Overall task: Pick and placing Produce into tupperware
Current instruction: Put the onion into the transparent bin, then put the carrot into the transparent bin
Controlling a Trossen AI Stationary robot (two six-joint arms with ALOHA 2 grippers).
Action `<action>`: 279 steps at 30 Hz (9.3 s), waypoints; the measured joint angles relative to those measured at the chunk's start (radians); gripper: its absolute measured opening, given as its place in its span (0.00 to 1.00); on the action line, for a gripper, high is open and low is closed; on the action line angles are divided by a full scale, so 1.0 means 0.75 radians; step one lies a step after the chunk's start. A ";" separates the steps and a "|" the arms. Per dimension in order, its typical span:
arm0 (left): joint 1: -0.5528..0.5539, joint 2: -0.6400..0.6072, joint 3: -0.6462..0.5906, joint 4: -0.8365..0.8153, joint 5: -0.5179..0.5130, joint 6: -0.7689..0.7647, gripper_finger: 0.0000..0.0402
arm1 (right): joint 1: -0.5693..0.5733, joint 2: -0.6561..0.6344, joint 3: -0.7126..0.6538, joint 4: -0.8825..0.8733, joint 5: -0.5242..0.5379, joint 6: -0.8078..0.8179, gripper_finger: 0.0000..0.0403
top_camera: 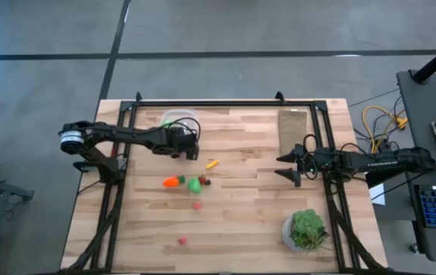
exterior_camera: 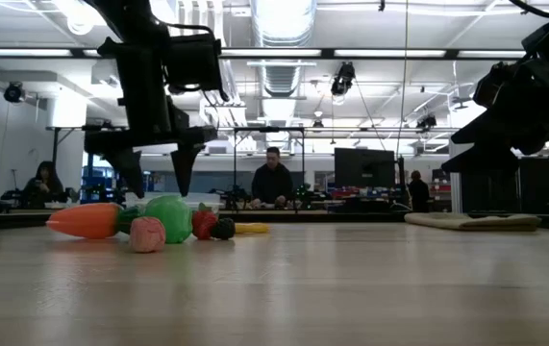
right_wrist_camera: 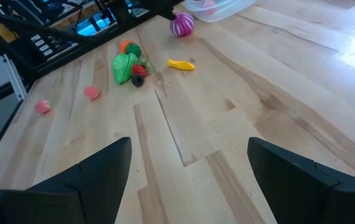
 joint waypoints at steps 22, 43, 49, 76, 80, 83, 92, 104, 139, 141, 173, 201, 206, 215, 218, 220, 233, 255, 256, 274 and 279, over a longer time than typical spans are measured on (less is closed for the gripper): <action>0.076 0.100 -0.017 0.051 0.085 0.049 0.83 | 0.000 0.000 0.000 0.000 0.000 0.000 0.78; 0.084 0.164 -0.022 0.090 0.112 0.058 0.68 | 0.000 0.000 0.000 0.000 -0.001 0.000 0.78; 0.084 0.163 -0.022 0.103 0.092 0.078 0.65 | 0.000 0.000 0.000 0.000 -0.001 0.000 0.78; 0.065 -0.233 0.116 0.076 -0.024 0.165 0.64 | 0.000 0.000 0.000 0.000 -0.001 0.000 0.78; 0.106 -0.243 0.120 0.065 -0.103 0.266 0.64 | 0.000 0.000 0.000 0.000 -0.001 0.000 0.78; 0.172 -0.205 0.115 0.069 -0.113 0.327 0.64 | 0.000 0.000 0.000 0.000 -0.001 0.000 0.78; 0.361 -0.011 0.117 0.067 -0.032 0.478 0.64 | 0.000 0.000 0.000 0.000 -0.001 0.000 0.78; 0.559 0.081 0.120 0.068 0.132 0.614 0.64 | 0.000 0.000 0.000 0.000 -0.001 0.000 0.78; 0.627 0.235 0.217 0.074 0.253 0.711 0.78 | 0.000 0.000 0.000 -0.001 -0.001 0.000 0.78; 0.627 0.235 0.217 0.072 0.253 0.709 0.81 | 0.000 0.000 0.000 -0.001 -0.001 0.000 0.78; -0.059 -0.435 -0.013 -0.166 0.346 1.080 0.85 | 0.000 0.000 0.000 -0.001 -0.001 0.000 0.78; -0.560 -0.225 -0.234 0.024 0.203 1.157 0.85 | 0.000 0.000 0.000 0.000 -0.001 0.000 0.78; -0.560 -0.143 -0.234 0.048 0.198 1.121 0.85 | 0.000 0.000 0.000 0.000 -0.001 0.000 0.78; -0.560 -0.057 -0.233 0.088 0.191 1.102 0.69 | 0.000 0.000 0.000 0.000 -0.001 0.000 0.78; -0.560 -0.054 -0.232 0.087 0.188 1.093 0.60 | 0.000 0.000 0.000 0.000 -0.001 0.000 0.78; -0.560 -0.055 -0.231 0.092 0.186 1.093 0.55 | 0.000 0.000 0.000 0.000 -0.001 0.000 0.78; -0.551 -0.053 -0.216 0.109 0.177 1.095 0.43 | 0.000 0.000 0.000 0.000 -0.001 0.000 0.78; -0.075 -0.408 0.291 -0.466 -0.487 0.873 0.43 | 0.000 0.000 0.000 0.000 -0.001 0.000 0.78; -0.012 -0.434 0.301 -0.459 -0.484 0.851 0.43 | 0.000 0.000 0.000 0.001 -0.001 0.000 0.78; 0.645 -0.071 0.329 -0.226 0.188 0.709 0.43 | 0.000 -0.002 0.000 0.000 -0.001 0.000 0.78; 0.647 0.058 0.331 -0.199 0.199 0.746 0.43 | 0.000 -0.002 0.000 0.000 -0.001 0.000 0.78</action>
